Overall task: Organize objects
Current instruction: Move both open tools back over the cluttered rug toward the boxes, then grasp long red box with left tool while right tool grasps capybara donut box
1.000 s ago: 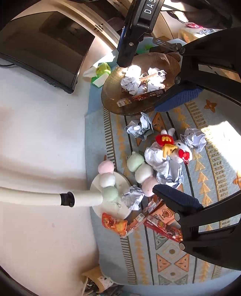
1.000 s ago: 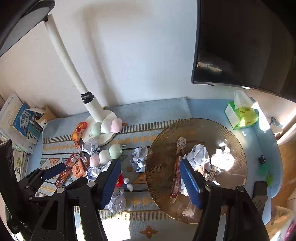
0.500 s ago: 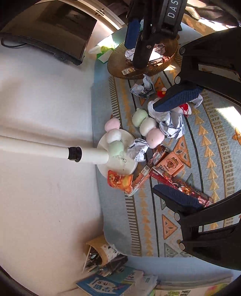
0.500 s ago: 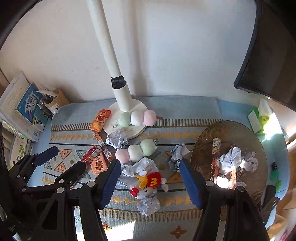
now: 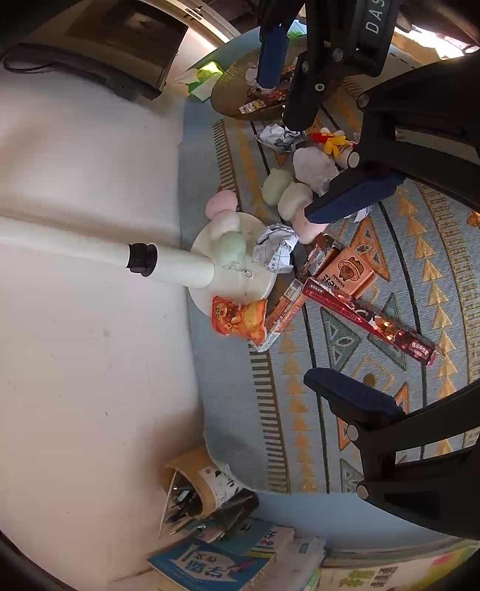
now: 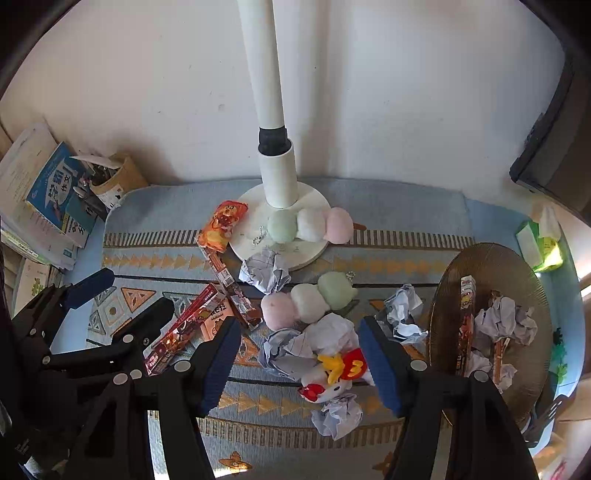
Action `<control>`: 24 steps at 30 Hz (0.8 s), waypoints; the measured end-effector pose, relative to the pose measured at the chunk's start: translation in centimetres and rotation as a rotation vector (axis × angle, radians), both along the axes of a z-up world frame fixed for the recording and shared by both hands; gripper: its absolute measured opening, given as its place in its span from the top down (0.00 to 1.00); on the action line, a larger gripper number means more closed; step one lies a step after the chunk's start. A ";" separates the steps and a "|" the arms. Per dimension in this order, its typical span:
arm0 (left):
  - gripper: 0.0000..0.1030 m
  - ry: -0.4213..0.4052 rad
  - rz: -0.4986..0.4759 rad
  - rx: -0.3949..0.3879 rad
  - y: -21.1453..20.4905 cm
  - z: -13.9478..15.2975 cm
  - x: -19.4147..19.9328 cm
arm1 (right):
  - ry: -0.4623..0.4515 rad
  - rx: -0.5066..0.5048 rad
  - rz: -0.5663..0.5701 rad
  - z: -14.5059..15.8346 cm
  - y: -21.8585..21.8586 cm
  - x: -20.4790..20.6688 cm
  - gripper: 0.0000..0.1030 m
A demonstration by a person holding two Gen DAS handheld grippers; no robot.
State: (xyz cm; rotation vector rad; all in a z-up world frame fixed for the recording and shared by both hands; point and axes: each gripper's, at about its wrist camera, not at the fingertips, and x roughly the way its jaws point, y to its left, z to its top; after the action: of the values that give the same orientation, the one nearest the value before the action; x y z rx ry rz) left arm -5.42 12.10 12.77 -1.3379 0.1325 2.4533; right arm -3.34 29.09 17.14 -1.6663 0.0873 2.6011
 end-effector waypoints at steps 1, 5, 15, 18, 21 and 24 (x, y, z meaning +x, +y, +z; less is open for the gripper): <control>0.23 -0.004 0.000 0.001 -0.1 -0.2 -0.2 | -0.004 -0.002 -0.001 -0.1 -0.1 -0.1 0.37; 0.23 -0.023 -0.003 0.007 -0.6 -1.1 -0.9 | -0.012 0.001 -0.001 -0.6 -0.3 -0.5 0.38; 0.23 -0.225 0.053 0.192 -7.1 -6.6 -3.6 | -0.080 -0.122 0.000 -4.6 0.5 -2.4 0.37; 0.23 -0.279 0.005 0.264 -7.8 -7.7 -4.3 | -0.108 -0.212 0.025 -6.7 -0.1 -3.0 0.37; 0.23 -0.337 -0.121 0.287 -7.0 -8.7 -4.3 | -0.155 -0.269 0.068 -8.7 -1.6 -3.8 0.43; 0.25 -0.314 -0.223 0.201 -5.5 -9.1 -3.2 | -0.191 -0.273 0.133 -10.3 -3.5 -4.3 0.53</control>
State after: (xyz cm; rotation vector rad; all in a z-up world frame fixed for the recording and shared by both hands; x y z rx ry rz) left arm -8.64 6.61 3.64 -1.5071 -0.0390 1.9897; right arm -7.67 25.56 6.82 -2.0686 0.3488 2.6035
